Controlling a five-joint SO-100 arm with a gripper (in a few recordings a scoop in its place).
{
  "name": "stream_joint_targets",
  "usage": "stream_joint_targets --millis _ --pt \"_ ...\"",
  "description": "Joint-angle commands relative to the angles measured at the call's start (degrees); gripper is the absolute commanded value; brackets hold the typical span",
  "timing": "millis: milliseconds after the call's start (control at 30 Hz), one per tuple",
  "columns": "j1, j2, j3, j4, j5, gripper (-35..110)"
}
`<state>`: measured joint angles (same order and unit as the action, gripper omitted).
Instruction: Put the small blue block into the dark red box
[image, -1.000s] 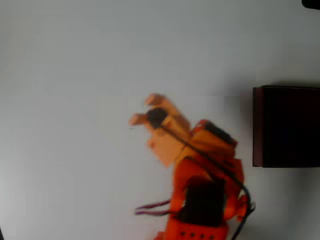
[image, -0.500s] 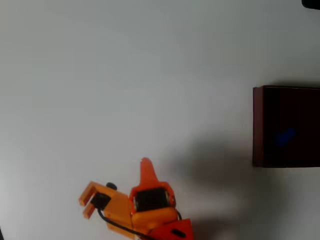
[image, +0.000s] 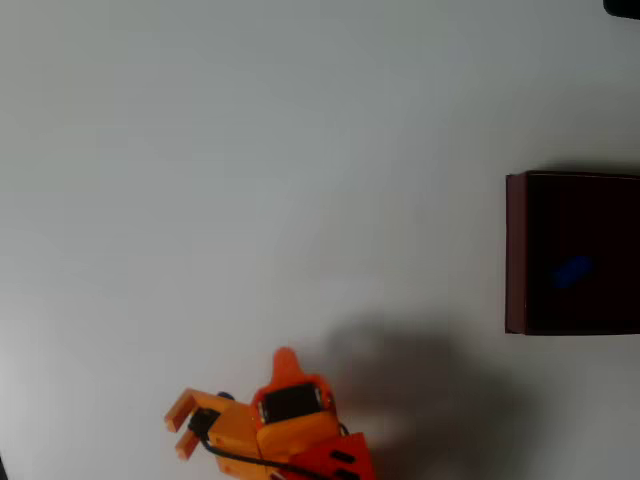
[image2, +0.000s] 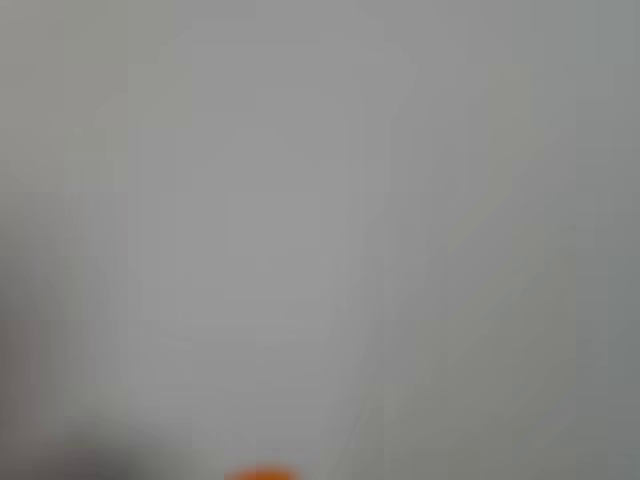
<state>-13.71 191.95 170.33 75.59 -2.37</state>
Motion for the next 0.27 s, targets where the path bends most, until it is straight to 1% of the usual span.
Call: stream_joint_targets --millis 0,233 --pt "-1.0 0.4 1.8 0.4 -0.9 0" --pt "-2.5 0.4 1.9 1.2 -3.3 0"
